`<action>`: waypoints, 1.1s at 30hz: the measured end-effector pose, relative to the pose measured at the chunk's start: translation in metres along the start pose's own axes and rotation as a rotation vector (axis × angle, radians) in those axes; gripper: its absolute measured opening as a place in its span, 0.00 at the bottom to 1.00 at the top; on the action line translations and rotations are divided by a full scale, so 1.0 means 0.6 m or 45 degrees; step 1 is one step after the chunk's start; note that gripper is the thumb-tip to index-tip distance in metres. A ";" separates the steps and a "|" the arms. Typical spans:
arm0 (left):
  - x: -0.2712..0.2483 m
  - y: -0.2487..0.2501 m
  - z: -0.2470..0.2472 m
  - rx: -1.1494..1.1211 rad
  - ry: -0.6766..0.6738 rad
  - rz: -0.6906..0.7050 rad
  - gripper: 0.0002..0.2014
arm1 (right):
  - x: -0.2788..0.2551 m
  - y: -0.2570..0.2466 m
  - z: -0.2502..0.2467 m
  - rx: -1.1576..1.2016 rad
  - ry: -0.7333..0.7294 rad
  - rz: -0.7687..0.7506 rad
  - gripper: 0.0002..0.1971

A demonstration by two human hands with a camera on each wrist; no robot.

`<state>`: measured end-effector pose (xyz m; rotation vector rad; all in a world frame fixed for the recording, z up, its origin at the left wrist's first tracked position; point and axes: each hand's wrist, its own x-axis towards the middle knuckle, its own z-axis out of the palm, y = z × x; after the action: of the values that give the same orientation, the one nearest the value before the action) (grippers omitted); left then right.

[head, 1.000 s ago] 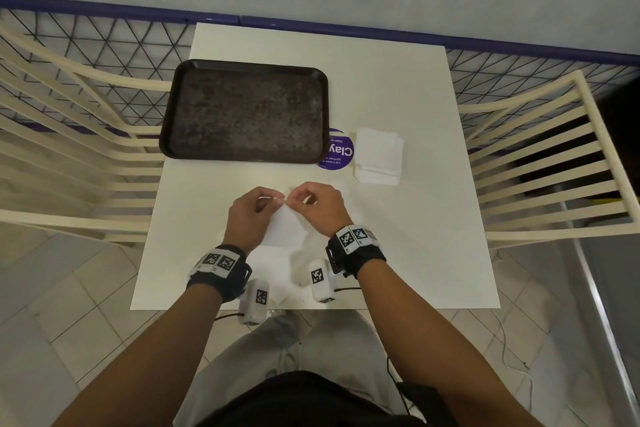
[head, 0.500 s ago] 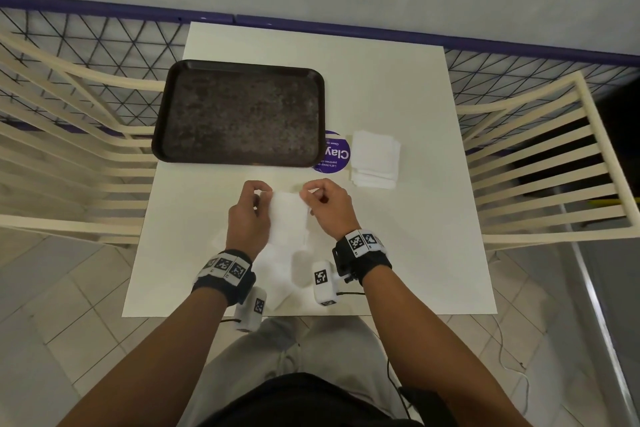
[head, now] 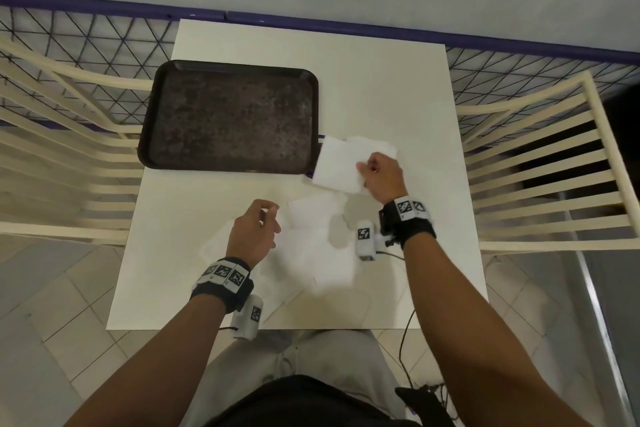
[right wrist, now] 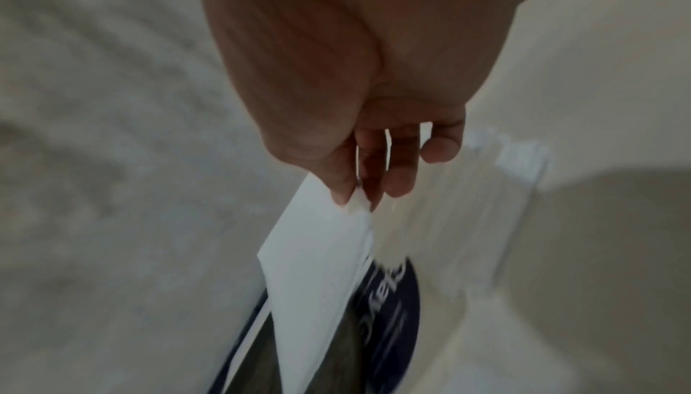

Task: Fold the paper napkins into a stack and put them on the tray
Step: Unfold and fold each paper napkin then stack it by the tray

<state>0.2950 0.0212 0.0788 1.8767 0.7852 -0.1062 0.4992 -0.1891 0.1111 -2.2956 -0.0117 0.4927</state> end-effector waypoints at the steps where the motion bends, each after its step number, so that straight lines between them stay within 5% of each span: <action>1: 0.002 -0.007 0.002 0.019 -0.012 -0.017 0.09 | 0.020 0.005 -0.016 -0.041 0.025 0.008 0.14; 5: 0.003 -0.030 0.004 0.087 -0.035 -0.041 0.08 | 0.074 0.024 -0.060 -0.206 0.070 0.049 0.08; 15: 0.013 -0.065 0.003 0.276 0.002 0.026 0.05 | 0.084 0.054 -0.044 -0.128 0.262 0.199 0.22; 19: 0.013 -0.069 0.007 0.468 -0.012 0.089 0.13 | 0.035 0.050 -0.021 0.007 0.413 0.074 0.13; 27: 0.014 -0.070 0.011 0.539 -0.036 0.124 0.02 | -0.087 0.050 0.075 0.055 0.277 -0.145 0.09; 33: 0.013 -0.073 0.007 0.609 -0.069 0.234 0.06 | -0.134 0.058 0.128 -0.002 0.095 -0.198 0.09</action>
<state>0.2779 0.0318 0.0390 2.3774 0.5777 -0.2449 0.3930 -0.1728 0.0664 -2.2915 -0.1529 0.3272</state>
